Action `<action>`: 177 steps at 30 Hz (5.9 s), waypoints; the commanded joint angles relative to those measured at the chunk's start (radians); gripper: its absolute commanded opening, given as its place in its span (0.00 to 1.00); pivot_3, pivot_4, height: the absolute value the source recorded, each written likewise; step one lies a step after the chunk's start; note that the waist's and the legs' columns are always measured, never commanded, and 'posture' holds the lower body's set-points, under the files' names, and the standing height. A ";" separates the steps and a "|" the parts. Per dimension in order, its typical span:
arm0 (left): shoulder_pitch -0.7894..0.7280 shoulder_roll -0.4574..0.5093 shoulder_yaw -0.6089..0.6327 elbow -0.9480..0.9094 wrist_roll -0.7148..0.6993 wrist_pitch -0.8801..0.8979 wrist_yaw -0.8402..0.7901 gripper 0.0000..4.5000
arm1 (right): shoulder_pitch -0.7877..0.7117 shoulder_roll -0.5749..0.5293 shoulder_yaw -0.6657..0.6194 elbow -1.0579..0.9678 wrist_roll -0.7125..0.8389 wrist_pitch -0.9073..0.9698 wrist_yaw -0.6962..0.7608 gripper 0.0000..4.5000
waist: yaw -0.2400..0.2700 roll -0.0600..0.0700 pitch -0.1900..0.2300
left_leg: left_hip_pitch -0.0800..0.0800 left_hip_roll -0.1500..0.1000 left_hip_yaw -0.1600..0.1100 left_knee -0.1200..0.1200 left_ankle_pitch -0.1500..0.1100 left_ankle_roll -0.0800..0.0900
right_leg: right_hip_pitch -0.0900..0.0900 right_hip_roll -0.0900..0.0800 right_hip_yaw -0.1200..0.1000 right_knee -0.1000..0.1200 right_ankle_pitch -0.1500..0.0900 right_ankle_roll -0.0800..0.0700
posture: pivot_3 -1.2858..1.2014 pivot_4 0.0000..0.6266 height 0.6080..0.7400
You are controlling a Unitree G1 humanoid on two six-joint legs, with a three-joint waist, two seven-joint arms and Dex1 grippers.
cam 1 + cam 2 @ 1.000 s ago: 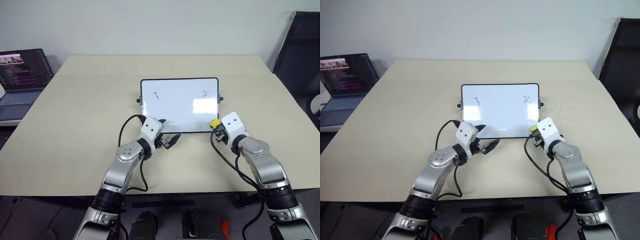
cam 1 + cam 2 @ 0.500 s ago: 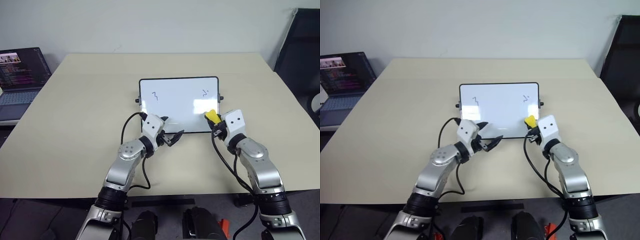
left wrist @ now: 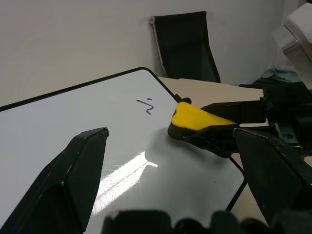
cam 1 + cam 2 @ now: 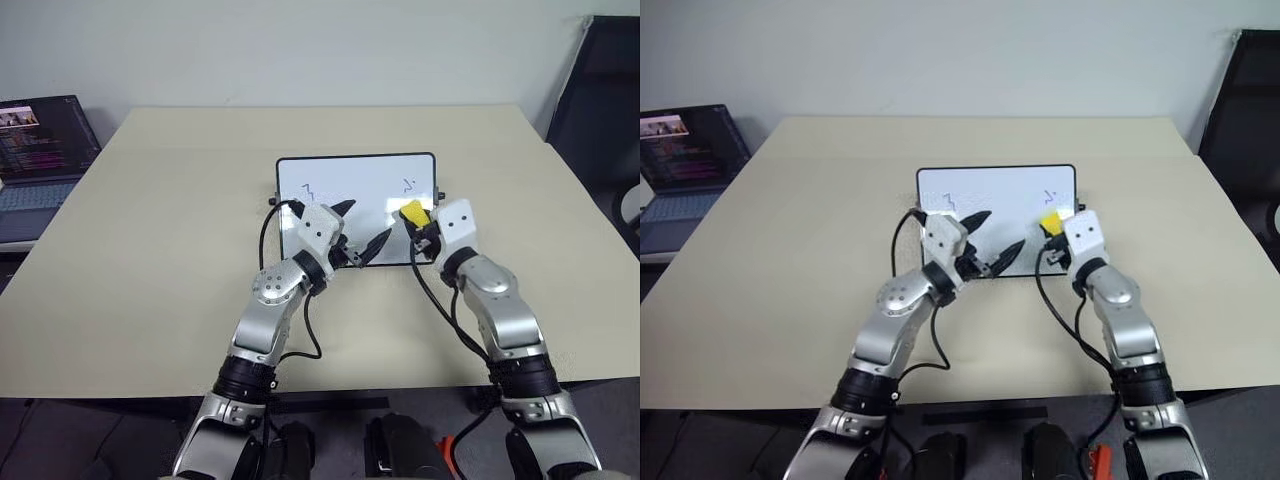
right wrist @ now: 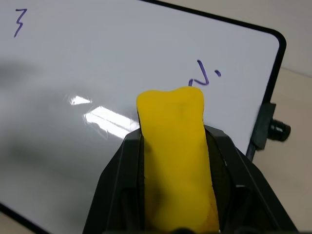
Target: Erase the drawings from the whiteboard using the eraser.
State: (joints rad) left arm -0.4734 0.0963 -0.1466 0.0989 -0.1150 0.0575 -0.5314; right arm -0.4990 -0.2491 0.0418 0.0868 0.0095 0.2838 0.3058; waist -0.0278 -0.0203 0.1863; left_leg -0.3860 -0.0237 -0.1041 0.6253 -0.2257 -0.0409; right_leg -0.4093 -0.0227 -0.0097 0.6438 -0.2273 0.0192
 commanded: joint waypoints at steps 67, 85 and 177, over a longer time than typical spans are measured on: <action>0.015 0.040 -0.007 -0.009 0.030 -0.004 0.018 1.00 | -0.096 0.016 -0.006 0.128 -0.022 0.266 -0.045 0.29 | -0.003 0.001 -0.001 | 0.005 0.001 0.001 0.003 0.002 0.004 | 0.004 0.001 0.001 0.002 0.002 -0.001 | 0.52 0.24 1.00; 0.037 0.051 0.004 -0.014 0.038 -0.013 0.043 1.00 | 0.070 -0.038 -0.027 -0.142 0.065 0.009 0.098 0.29 | -0.001 0.001 0.000 | -0.005 0.001 0.000 -0.001 0.001 0.002 | -0.004 0.000 0.000 -0.001 0.001 0.000 | 0.52 0.24 1.00; 0.138 0.100 0.140 -0.038 0.130 0.032 0.310 1.00 | -0.643 0.256 0.214 0.929 -0.207 -0.305 0.092 0.29 | -0.002 0.002 0.001 | -0.003 0.001 0.000 0.003 0.002 0.002 | -0.005 0.001 0.000 0.005 0.005 -0.005 | 0.52 0.24 1.00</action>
State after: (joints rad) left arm -0.3276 0.1932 -0.0124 0.1082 0.0200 0.1011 -0.2266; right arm -1.1213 0.0199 0.2708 1.0160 -0.1860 -0.0314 0.4250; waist -0.0299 -0.0186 0.1868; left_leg -0.3888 -0.0223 -0.1046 0.6278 -0.2238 -0.0390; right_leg -0.4143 -0.0215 -0.0099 0.6493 -0.2225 0.0135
